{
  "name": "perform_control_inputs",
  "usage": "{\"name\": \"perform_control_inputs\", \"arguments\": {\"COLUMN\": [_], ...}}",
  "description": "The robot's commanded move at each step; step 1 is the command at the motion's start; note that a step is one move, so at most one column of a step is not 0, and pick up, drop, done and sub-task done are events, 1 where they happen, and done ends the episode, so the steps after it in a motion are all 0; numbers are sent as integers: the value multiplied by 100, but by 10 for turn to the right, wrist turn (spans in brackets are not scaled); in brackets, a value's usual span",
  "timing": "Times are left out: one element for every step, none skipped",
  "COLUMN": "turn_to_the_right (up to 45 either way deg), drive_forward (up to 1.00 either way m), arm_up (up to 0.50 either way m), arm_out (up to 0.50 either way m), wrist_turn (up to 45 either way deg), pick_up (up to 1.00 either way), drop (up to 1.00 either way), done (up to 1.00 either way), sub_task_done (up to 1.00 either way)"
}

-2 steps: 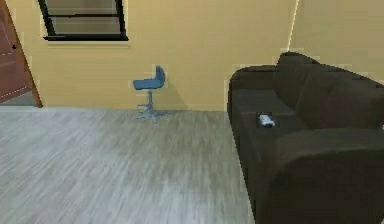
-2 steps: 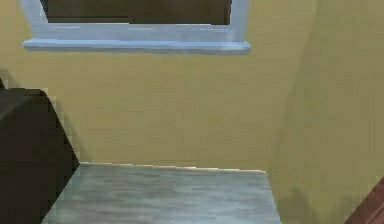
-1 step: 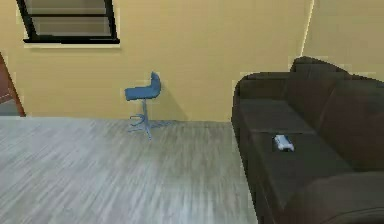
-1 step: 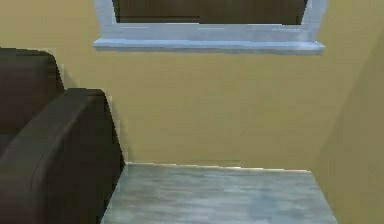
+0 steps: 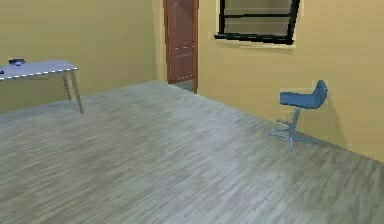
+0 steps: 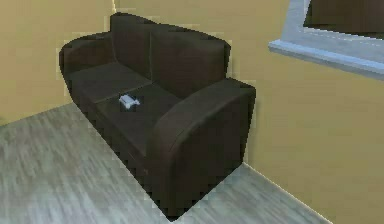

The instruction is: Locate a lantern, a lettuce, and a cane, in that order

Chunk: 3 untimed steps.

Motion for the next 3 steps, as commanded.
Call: {"name": "perform_control_inputs", "arguments": {"turn_to_the_right": [-60,0,0], "drive_forward": [0,100,100], "arm_up": [0,0,0], "arm_out": [0,0,0], "wrist_turn": [0,0,0], "pick_up": [0,0,0], "drop": [0,0,0], "done": [0,0,0], "sub_task_done": [0,0,0]}}
